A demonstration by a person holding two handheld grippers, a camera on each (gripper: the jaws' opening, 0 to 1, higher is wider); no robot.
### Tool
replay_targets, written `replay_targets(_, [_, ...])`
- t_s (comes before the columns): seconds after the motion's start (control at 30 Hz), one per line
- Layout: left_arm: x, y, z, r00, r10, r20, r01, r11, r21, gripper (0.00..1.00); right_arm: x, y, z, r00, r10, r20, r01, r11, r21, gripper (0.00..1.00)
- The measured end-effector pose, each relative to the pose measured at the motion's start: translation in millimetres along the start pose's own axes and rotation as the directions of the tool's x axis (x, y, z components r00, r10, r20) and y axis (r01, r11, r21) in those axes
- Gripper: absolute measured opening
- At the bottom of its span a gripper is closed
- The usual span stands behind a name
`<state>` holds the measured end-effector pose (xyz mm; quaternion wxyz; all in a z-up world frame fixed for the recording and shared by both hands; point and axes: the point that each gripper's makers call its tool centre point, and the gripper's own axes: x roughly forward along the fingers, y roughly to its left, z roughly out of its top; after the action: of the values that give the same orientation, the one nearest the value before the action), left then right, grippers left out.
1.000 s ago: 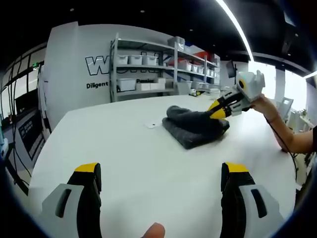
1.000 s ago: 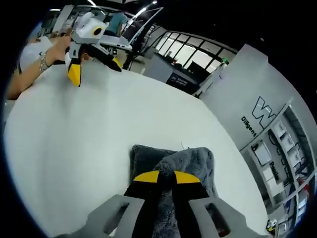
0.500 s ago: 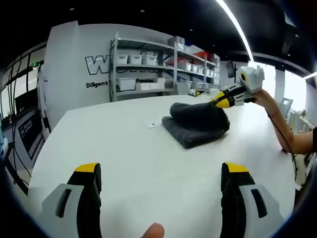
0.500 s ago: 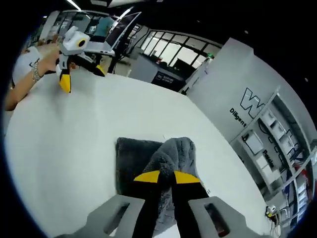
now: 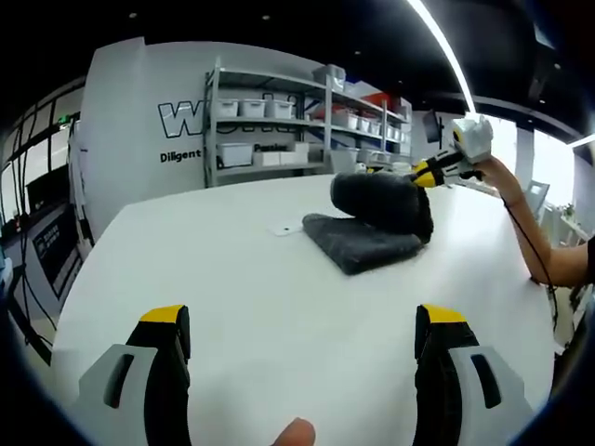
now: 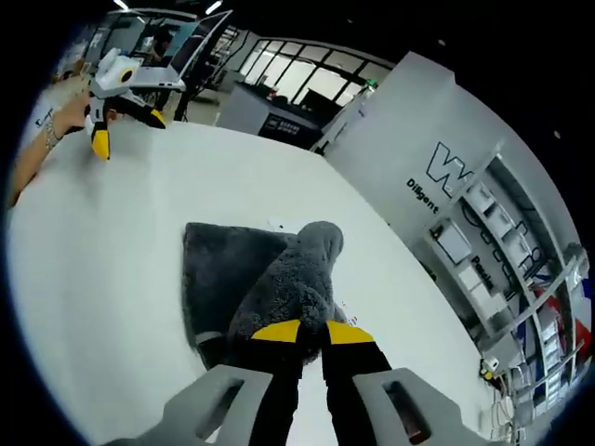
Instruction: Open the folded towel by lifting each exposed corner and separating the folded layers until the towel lies flat within the target outline without major curled edges
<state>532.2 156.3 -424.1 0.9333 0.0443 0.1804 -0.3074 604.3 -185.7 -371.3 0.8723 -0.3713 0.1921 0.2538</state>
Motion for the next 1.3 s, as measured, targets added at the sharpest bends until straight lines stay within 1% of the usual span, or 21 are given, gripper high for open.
replay_targets(0.07, [0.3, -0.7, -1.1, 1.000, -0.001, -0.005, 0.001, 1.000, 0.001, 0.99, -2.8, -5.5, -7.4, 1.000, -0.010, -0.024, 0.010, 1.000, 0.000, 0.04])
replay_targets(0.2, [-0.3, -1.8, -2.3, 1.000, -0.002, -0.006, 0.002, 1.000, 0.002, 0.99, -8.3, -12.8, -17.2, 0.999, -0.018, -0.048, 0.018, 1.000, 0.007, 0.04])
replay_targets(0.4, [0.3, -0.6, -2.3, 1.000, -0.003, -0.008, 0.003, 1.000, 0.002, 0.99, -14.4, -22.9, -26.1, 0.998, -0.030, -0.060, 0.032, 0.999, 0.028, 0.04])
replay_targets(0.57, [1.3, -1.6, -2.4, 1.000, -0.010, -0.011, 0.010, 1.000, 0.004, 0.99, -21.7, -37.4, -39.4, 0.994, -0.062, -0.094, 0.066, 0.997, 0.043, 0.04])
replay_targets(0.8, [2.9, -4.8, -3.0, 1.000, -0.026, -0.016, 0.026, 1.000, 0.015, 0.99, -25.9, -45.2, -55.8, 0.987, -0.084, -0.134, 0.092, 0.994, 0.060, 0.04])
replay_targets(1.13, [3.2, -4.6, -4.1, 1.000, -0.022, -0.019, 0.022, 1.000, 0.013, 0.99, -29.6, -57.4, -80.8, 0.971, -0.110, -0.212, 0.126, 0.990, 0.065, 0.04])
replay_targets(1.3, [3.5, -3.8, -3.6, 1.000, -0.022, -0.019, 0.022, 1.000, 0.014, 0.99, -30.3, -57.2, -96.4, 0.959, -0.101, -0.265, 0.121, 0.991, 0.063, 0.04])
